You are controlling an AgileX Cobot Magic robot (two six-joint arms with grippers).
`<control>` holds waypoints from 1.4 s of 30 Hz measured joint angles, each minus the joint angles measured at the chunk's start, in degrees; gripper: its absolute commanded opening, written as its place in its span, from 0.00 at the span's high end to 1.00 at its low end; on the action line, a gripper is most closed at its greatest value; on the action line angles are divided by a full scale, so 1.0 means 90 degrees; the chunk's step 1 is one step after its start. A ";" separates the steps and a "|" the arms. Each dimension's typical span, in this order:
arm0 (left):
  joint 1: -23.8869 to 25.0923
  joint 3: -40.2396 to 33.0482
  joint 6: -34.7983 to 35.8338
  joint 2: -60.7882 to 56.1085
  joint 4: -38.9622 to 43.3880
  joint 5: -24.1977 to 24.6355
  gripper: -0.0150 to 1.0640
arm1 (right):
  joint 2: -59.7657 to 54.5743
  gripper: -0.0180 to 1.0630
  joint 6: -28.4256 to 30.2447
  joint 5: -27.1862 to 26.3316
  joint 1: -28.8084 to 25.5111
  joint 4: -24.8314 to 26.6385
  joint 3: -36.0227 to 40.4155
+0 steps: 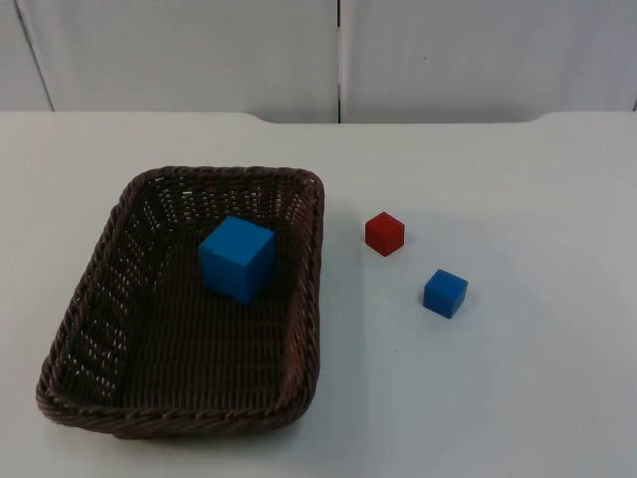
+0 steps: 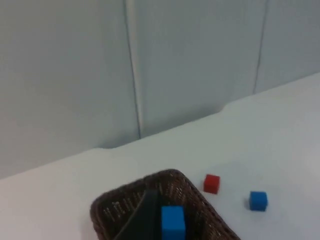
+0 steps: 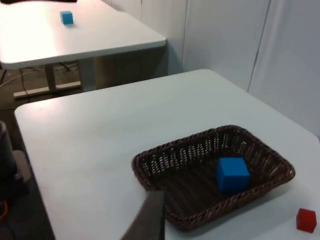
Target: Pick up the basket with the left hand and place the largest block into the basket with the right hand.
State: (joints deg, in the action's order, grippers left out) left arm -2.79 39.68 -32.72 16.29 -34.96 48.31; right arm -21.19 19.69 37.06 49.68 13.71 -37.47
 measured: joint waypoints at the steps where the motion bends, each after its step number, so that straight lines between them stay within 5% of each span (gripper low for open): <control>1: -0.0069 -0.0131 0.0049 -0.0157 0.0068 0.0018 0.12 | 0.0139 0.21 -0.0051 0.0187 0.0000 0.0000 0.0000; 14: -0.0167 -0.0797 0.1868 -0.1781 0.1864 0.0338 0.12 | 0.0984 0.21 -0.0439 0.1402 0.0000 -0.0363 0.0108; 24: -0.0167 -0.0882 0.2417 -0.1781 0.2559 0.0988 0.12 | 0.1797 0.21 -0.0793 0.1630 0.0000 -0.0637 0.0521; 42: -0.0167 -0.1092 0.2806 -0.1781 0.2973 0.1228 0.12 | 0.2330 0.21 -0.1924 0.2898 0.0000 -0.1437 0.0562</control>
State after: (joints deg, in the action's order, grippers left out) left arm -4.30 29.86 -7.47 0.26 -8.20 59.36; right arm -0.22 2.37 63.14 49.68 0.78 -32.41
